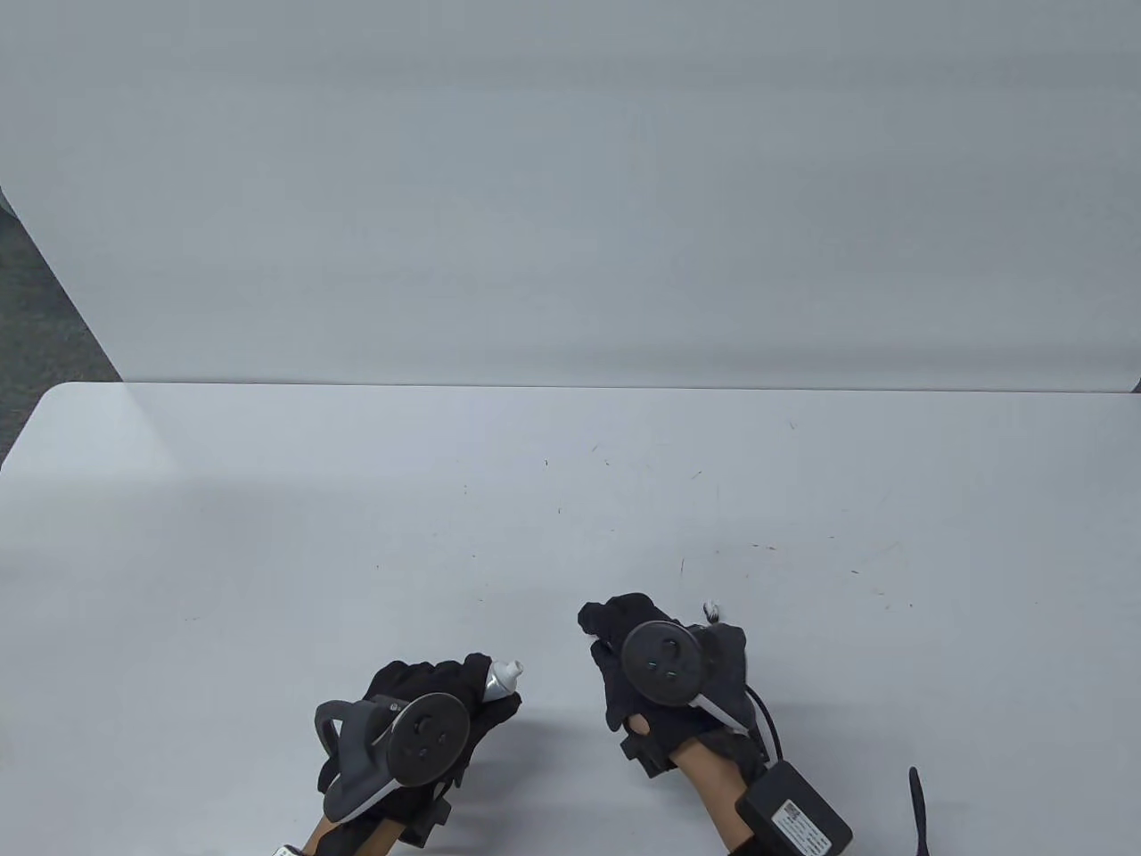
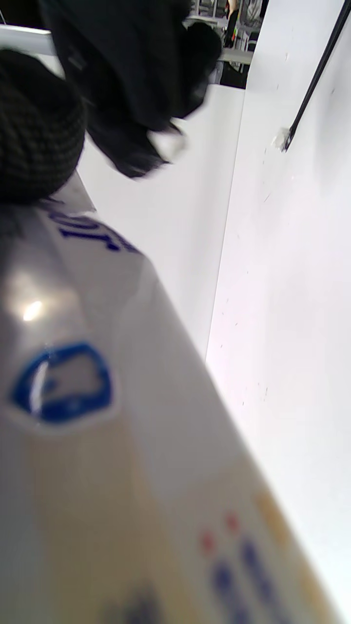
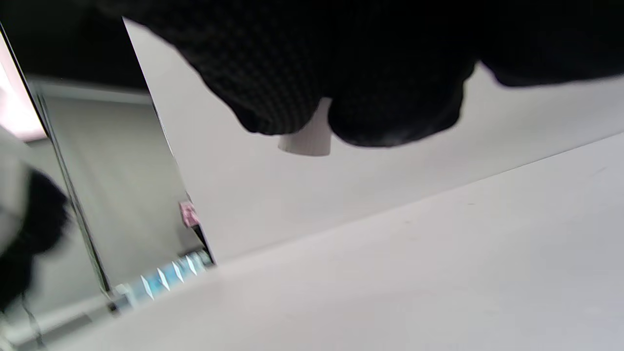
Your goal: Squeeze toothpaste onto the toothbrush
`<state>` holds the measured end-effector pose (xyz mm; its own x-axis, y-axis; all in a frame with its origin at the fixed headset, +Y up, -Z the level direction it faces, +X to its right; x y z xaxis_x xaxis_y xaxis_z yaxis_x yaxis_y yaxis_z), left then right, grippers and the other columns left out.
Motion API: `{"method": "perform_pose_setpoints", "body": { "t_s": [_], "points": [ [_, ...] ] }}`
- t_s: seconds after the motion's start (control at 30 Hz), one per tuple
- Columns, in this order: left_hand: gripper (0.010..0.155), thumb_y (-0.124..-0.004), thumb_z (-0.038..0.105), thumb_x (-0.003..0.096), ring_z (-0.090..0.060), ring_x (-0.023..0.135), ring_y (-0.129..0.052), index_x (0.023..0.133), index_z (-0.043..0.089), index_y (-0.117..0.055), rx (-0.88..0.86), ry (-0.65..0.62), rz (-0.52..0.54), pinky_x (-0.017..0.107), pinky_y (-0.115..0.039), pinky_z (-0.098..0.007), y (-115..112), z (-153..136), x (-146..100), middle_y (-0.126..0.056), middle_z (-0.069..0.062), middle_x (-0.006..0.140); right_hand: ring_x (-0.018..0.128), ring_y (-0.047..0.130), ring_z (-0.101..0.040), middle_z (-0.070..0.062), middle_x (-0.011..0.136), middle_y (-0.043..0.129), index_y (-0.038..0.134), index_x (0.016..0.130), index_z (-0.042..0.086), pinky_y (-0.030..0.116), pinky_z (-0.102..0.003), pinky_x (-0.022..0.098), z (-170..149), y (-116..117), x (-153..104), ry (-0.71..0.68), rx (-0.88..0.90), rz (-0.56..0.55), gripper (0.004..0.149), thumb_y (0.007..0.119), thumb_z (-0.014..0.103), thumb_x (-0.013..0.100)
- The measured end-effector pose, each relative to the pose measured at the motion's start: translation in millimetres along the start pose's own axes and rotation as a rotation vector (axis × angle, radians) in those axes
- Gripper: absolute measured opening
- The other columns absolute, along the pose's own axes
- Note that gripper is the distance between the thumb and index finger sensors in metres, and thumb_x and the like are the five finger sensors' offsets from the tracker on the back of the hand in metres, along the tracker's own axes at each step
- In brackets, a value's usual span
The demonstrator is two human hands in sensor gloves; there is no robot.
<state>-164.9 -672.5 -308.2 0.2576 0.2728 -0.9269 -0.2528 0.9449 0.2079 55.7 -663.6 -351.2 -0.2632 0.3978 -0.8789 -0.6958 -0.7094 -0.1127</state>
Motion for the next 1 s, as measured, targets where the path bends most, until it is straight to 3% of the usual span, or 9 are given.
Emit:
{"method": "perform_pose_setpoints", "body": {
  "t_s": [0.1, 0.2, 0.33, 0.4, 0.83, 1.0],
  "points": [
    [0.070, -0.080, 0.064, 0.0316, -0.041, 0.048, -0.102, 0.083, 0.017, -0.083, -0.022, -0.101, -0.027, 0.045, -0.082, -0.055, -4, 12, -1, -0.099, -0.010, 0.070, 0.032, 0.100, -0.026, -0.017, 0.073, 0.091, 0.090, 0.073, 0.013, 0.088, -0.047, 0.016, 6, -15, -15, -0.013, 0.227, -0.024, 0.040, 0.089, 0.016, 0.032],
    [0.070, -0.080, 0.064, 0.0317, -0.041, 0.048, -0.101, 0.083, 0.017, -0.083, -0.019, -0.144, -0.025, 0.045, -0.082, -0.055, -6, 22, -4, -0.099, -0.010, 0.070, 0.032, 0.100, -0.026, -0.017, 0.073, 0.091, 0.090, 0.073, 0.013, 0.088, -0.047, 0.016, 14, -14, -25, -0.053, 0.305, 0.009, 0.040, 0.089, 0.016, 0.033],
    [0.070, -0.080, 0.064, 0.0316, -0.041, 0.048, -0.101, 0.083, 0.017, -0.083, 0.007, -0.168, -0.024, 0.045, -0.082, -0.056, -7, 31, -7, -0.099, -0.010, 0.070, 0.032, 0.100, -0.025, -0.017, 0.072, 0.091, 0.091, 0.073, 0.013, 0.088, -0.046, 0.016, 25, -13, -29, -0.098, 0.273, -0.003, 0.040, 0.089, 0.016, 0.033],
    [0.070, -0.080, 0.064, 0.0315, -0.041, 0.048, -0.101, 0.083, 0.017, -0.083, 0.009, -0.171, -0.022, 0.045, -0.082, -0.056, -7, 32, -7, -0.099, -0.010, 0.070, 0.033, 0.100, -0.026, -0.017, 0.073, 0.091, 0.090, 0.073, 0.013, 0.088, -0.046, 0.017, 26, -6, -29, -0.077, 0.310, 0.058, 0.040, 0.088, 0.016, 0.033],
    [0.069, -0.080, 0.063, 0.0315, -0.041, 0.048, -0.102, 0.083, 0.017, -0.084, 0.020, -0.178, -0.018, 0.045, -0.082, -0.056, -9, 36, -8, -0.099, -0.010, 0.070, 0.033, 0.100, -0.025, -0.017, 0.073, 0.091, 0.090, 0.073, 0.013, 0.088, -0.046, 0.016, 27, 8, -31, -0.068, 0.363, 0.088, 0.040, 0.088, 0.017, 0.034],
    [0.070, -0.080, 0.063, 0.0314, -0.041, 0.048, -0.102, 0.083, 0.017, -0.084, 0.018, -0.172, -0.022, 0.045, -0.082, -0.056, -8, 36, -8, -0.100, -0.010, 0.070, 0.045, 0.094, -0.032, -0.021, 0.085, 0.077, 0.075, 0.090, 0.012, 0.084, -0.050, 0.024, 19, 16, -30, -0.007, 0.425, 0.189, 0.053, 0.080, 0.029, 0.040]
  ]
}}
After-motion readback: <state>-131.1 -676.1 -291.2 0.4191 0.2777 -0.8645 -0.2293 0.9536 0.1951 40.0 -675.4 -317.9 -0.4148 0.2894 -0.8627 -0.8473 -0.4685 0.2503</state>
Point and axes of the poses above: the tracker on the back of each hand, its own z axis roughly to the thumb side, its own x axis roughly from the wrist to the fingertips, y = z × x, the point moved 5 cm from there along x, roughly from the wrist to the fingertips
